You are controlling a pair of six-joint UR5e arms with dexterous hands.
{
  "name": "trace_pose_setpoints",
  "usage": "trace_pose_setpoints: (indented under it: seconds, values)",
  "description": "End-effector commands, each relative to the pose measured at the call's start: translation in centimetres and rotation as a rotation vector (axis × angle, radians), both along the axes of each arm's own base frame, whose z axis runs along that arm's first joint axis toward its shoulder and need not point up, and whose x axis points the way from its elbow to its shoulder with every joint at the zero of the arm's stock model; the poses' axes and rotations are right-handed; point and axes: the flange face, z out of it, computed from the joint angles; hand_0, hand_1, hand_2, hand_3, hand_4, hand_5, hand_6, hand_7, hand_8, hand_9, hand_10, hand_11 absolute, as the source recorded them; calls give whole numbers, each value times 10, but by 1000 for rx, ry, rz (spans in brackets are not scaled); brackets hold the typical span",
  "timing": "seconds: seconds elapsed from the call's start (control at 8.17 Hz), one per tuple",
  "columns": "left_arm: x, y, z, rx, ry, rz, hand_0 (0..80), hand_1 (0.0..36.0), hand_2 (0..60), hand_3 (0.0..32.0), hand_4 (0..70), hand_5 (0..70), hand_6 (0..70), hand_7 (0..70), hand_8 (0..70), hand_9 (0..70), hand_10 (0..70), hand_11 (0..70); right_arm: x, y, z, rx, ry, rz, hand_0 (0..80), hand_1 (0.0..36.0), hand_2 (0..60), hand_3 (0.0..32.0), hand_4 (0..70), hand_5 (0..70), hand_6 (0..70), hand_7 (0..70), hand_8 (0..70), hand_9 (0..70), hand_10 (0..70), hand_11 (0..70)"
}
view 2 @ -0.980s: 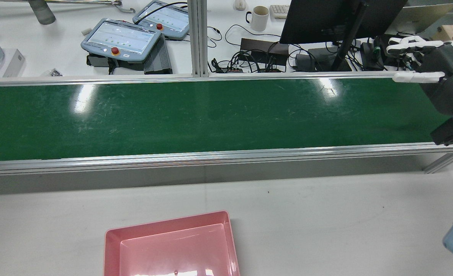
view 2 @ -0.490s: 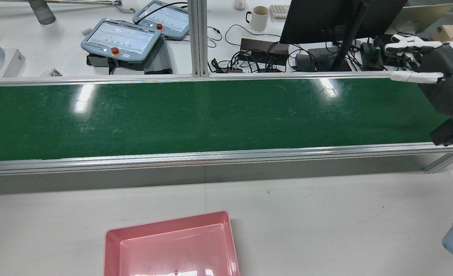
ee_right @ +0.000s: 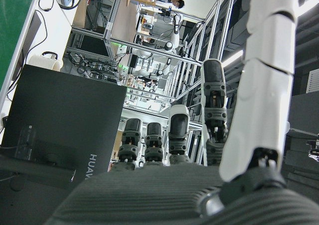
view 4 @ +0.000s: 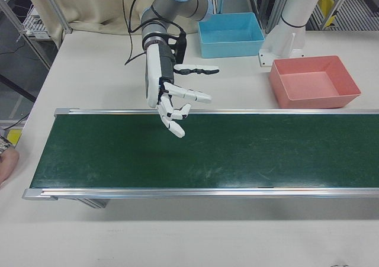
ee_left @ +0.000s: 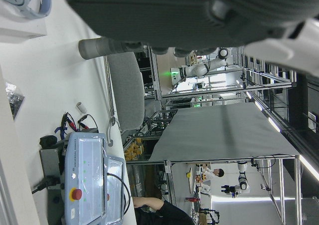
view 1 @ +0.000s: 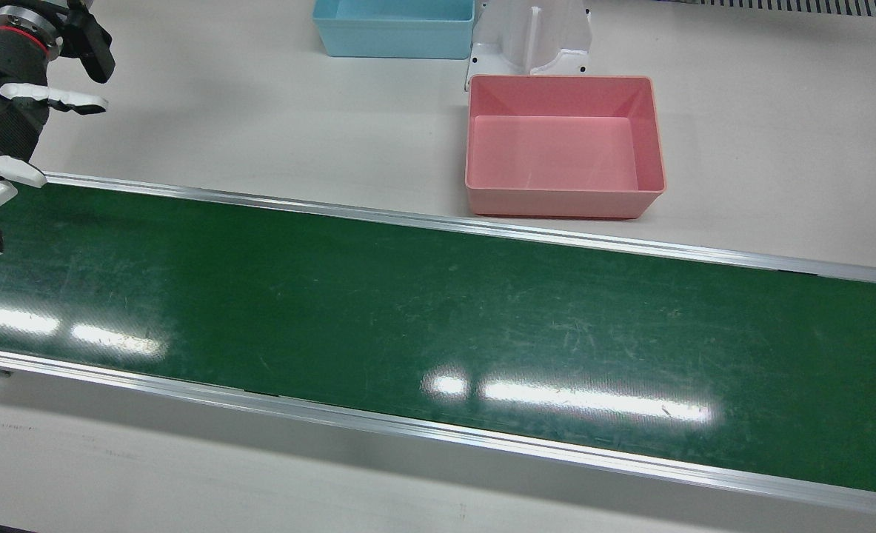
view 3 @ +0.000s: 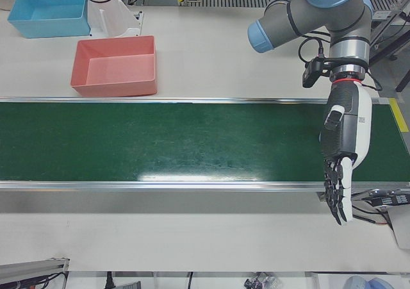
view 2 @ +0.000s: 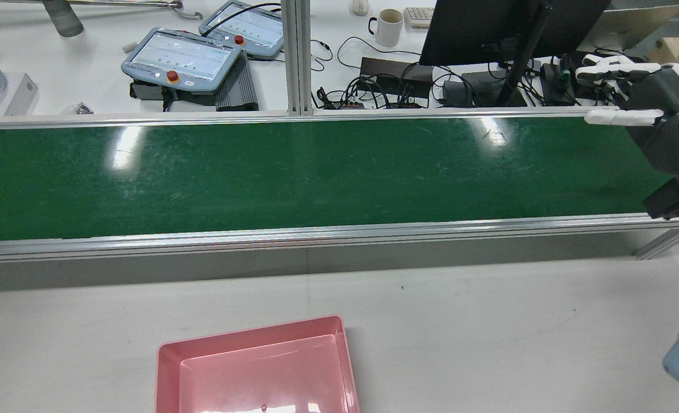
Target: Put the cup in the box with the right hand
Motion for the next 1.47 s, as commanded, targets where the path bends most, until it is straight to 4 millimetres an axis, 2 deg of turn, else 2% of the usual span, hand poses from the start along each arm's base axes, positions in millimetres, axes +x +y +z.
trace_pose_setpoints:
  seconds: [0.0,0.12,0.24,0.61,1.35]
  values:
    - [0,0,0,-1,1,0,0,0,0,0,0,0,0,0,0,0,0,0,-2,0,1,-2,1,-4,581,185,53,0,427,67,173,700,75,224,119,191]
    - [0,0,0,0,-1,0,0,0,0,0,0,0,0,0,0,0,0,0,2,-1,-1,3,-3,5,580,189,70,0,431,68,175,700,77,230,123,196]
    - [0,0,0,-1,1,0,0,0,0,0,0,0,0,0,0,0,0,0,-4,1,1,-3,2,-8,582,185,50,0,428,67,173,700,75,226,120,192]
    - [1,0,0,0,-1,2,0,0,0,0,0,0,0,0,0,0,0,0,2,-1,-1,2,0,4,580,190,68,0,435,67,177,700,78,232,122,195]
    - [0,0,-1,1,0,0,0,0,0,0,0,0,0,0,0,0,0,0,0,0,0,-1,0,-1,582,188,55,0,433,67,175,700,75,227,123,196]
